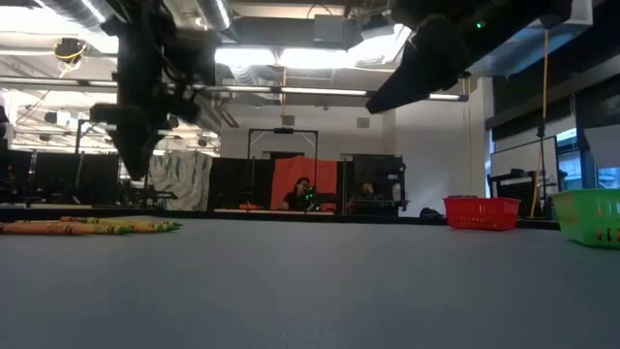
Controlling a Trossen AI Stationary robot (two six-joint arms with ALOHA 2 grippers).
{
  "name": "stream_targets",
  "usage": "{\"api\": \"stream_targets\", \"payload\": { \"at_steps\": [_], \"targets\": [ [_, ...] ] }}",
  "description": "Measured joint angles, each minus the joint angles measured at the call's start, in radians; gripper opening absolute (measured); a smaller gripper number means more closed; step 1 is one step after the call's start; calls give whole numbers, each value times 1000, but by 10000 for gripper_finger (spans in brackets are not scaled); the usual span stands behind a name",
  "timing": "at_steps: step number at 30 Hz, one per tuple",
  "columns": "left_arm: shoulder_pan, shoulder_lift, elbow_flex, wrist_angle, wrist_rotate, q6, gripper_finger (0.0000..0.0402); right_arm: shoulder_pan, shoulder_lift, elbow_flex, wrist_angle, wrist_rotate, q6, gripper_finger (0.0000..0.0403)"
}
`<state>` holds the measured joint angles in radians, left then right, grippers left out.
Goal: Sort crayons
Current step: Put the orange crayon into the green bin
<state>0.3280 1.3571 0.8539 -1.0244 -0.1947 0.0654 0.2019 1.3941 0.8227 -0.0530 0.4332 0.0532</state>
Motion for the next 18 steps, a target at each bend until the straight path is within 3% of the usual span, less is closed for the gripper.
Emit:
{"api": "stream_targets", "payload": {
  "at_steps": [9,18],
  "targets": [
    [76,120,0,12,65,107,105,0,0,0,-1,-35,2,205],
    [105,195,-26,57,67,154,105,1,0,0,-1,-69,26,205]
  ]
}}
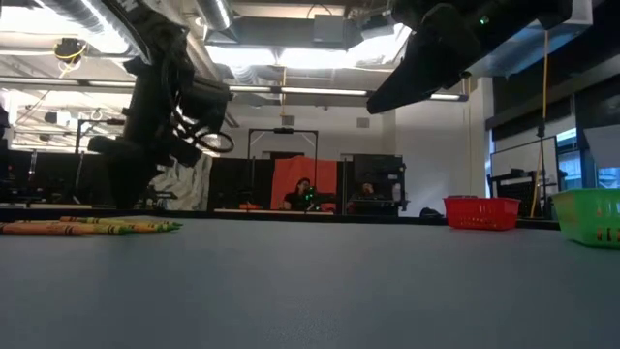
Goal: Sort crayons
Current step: Put the orange crayon into the green bin
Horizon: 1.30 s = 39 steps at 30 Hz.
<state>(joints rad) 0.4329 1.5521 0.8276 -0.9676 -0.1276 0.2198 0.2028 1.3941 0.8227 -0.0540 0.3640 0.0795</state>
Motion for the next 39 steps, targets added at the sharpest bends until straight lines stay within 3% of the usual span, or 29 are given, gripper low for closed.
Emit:
{"api": "stream_targets", "payload": {
  "at_steps": [27,39],
  "targets": [
    [63,5,-78,111,49,49,104,0,37,2,4,-18,1,205],
    [100,5,-78,119,92,82,7,0,37,1,4,-18,1,205]
  ]
}}
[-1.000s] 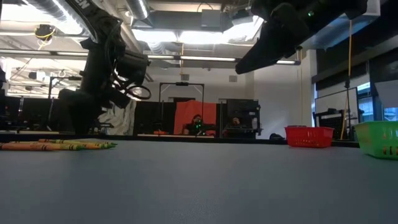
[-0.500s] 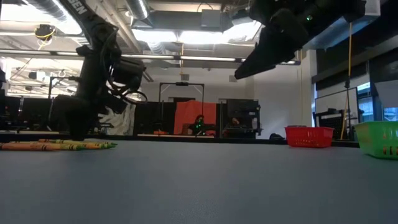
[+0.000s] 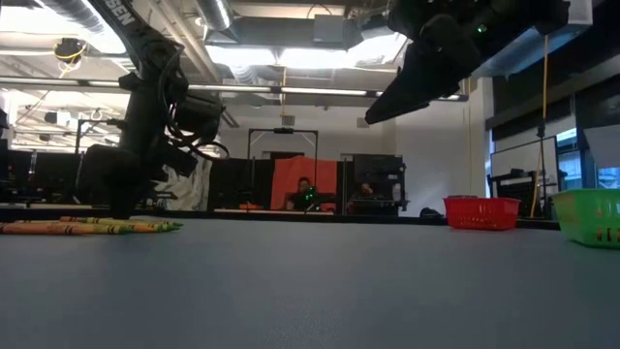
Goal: Sort crayons
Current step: Put the orange crayon into the green bin
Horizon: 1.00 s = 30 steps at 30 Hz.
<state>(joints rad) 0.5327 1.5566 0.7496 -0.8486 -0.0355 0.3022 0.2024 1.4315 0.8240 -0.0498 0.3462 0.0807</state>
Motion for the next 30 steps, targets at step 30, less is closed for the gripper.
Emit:
{"api": "stream_targets", "payload": {
  "at_steps": [30],
  "targets": [
    [-467,-410,108,438,-288,-38,11,-4,0,-1,93,28,28,231]
  ]
}}
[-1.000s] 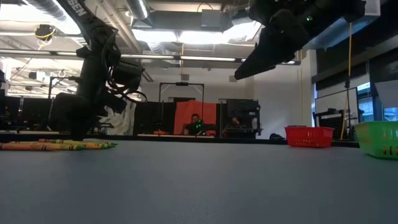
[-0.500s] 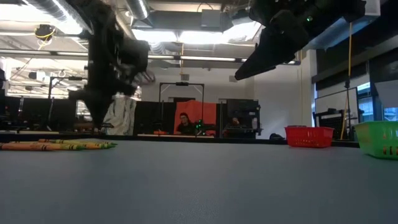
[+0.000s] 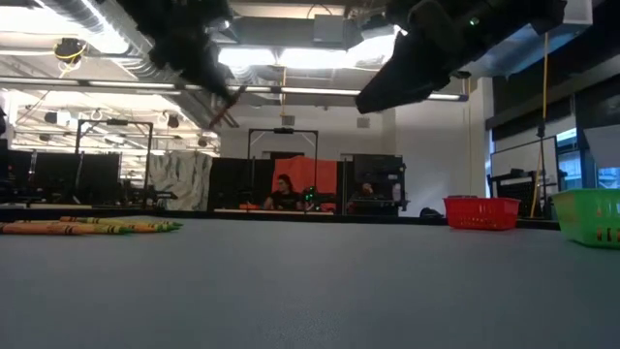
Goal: Sort crayons
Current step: Put the orange crayon into the green bin
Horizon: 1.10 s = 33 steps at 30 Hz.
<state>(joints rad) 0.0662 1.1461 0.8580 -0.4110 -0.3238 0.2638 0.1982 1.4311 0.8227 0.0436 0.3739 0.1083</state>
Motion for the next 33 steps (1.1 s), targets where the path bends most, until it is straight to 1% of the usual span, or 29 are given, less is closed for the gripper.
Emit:
{"api": "stream_targets", "payload": {
  "at_steps": [4,6,10,13,15,17,23,26,29,31,33],
  "targets": [
    [-43,12,-40,198,126,77,11,-23,0,0,68,-23,-47,271],
    [-56,19,-71,299,167,104,11,-31,8,0,117,-24,-85,284],
    [-68,39,-144,544,243,113,11,-42,48,0,242,-34,-170,290],
    [-73,58,-200,717,301,109,11,-42,92,0,350,-74,-232,285],
    [-75,79,-237,837,342,94,11,-42,120,0,418,-79,-278,280],
    [-78,103,-272,954,360,77,11,-42,147,0,484,-80,-313,274],
    [-93,206,-312,1186,362,43,11,-42,194,1,621,-88,-326,257],
    [-105,257,-308,1246,363,34,11,-42,217,12,642,-158,-326,244],
    [-113,276,-297,1267,361,34,11,-42,241,29,637,-163,-327,220],
    [-120,275,-290,1269,360,34,12,-41,247,30,631,-149,-349,191],
    [-126,273,-290,1258,360,34,12,-41,247,30,632,-148,-358,152]
  ]
}}
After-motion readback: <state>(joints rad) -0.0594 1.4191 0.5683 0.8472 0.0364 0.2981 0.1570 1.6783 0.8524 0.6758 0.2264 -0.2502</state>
